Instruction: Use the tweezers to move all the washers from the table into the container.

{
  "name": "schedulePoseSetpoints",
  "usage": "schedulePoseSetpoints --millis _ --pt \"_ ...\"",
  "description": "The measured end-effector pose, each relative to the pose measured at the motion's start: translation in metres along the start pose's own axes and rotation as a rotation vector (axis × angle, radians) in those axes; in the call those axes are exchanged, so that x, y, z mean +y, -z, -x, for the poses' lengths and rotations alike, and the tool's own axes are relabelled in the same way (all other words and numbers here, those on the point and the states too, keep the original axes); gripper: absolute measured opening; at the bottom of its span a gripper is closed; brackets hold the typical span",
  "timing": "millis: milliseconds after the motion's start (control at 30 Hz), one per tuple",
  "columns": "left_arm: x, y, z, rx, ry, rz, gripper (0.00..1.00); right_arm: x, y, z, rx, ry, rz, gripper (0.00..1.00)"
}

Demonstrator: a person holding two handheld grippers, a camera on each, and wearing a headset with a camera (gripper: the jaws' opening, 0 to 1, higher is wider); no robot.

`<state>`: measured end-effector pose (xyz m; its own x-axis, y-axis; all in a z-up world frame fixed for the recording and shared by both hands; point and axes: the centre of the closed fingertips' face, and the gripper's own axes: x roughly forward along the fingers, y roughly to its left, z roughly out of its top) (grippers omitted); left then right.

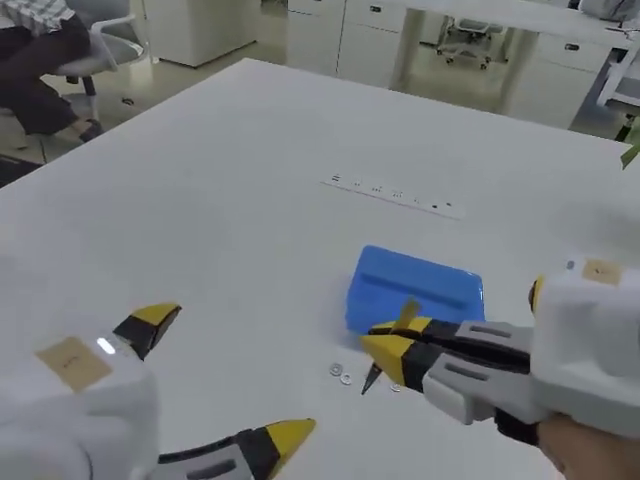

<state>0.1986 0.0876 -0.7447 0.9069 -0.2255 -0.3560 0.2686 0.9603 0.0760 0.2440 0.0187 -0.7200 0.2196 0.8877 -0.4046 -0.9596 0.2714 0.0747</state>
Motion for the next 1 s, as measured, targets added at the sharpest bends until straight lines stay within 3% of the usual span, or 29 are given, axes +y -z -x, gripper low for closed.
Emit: schedulePoseSetpoints --millis 100,133,200,433,533,700,1000 --pt "-0.004 0.015 -0.008 0.059 -0.004 0.013 0.94 -0.006 0.002 -0.007 -0.003 0.012 0.011 0.01" --pt "-0.005 0.016 -0.010 0.060 -0.001 0.010 0.95 -0.008 0.004 -0.009 0.001 0.014 0.015 0.01" --pt "-0.004 0.021 -0.012 0.086 -0.012 -0.026 0.95 -0.013 0.006 -0.013 0.005 0.015 0.008 0.01" --pt "0.009 0.027 -0.022 0.116 -0.044 -0.063 0.97 -0.035 0.013 -0.027 -0.016 0.038 -0.051 0.02" --pt "0.006 0.031 -0.021 0.127 -0.024 -0.026 0.96 -0.045 0.015 -0.034 -0.024 0.049 -0.064 0.02" --pt "0.001 0.041 -0.024 0.171 0.004 -0.045 0.99 -0.057 0.019 -0.042 -0.037 0.060 -0.078 0.02" --pt "0.001 0.048 -0.024 0.207 0.004 -0.053 0.97 -0.066 0.028 -0.055 -0.054 0.064 -0.087 0.02"
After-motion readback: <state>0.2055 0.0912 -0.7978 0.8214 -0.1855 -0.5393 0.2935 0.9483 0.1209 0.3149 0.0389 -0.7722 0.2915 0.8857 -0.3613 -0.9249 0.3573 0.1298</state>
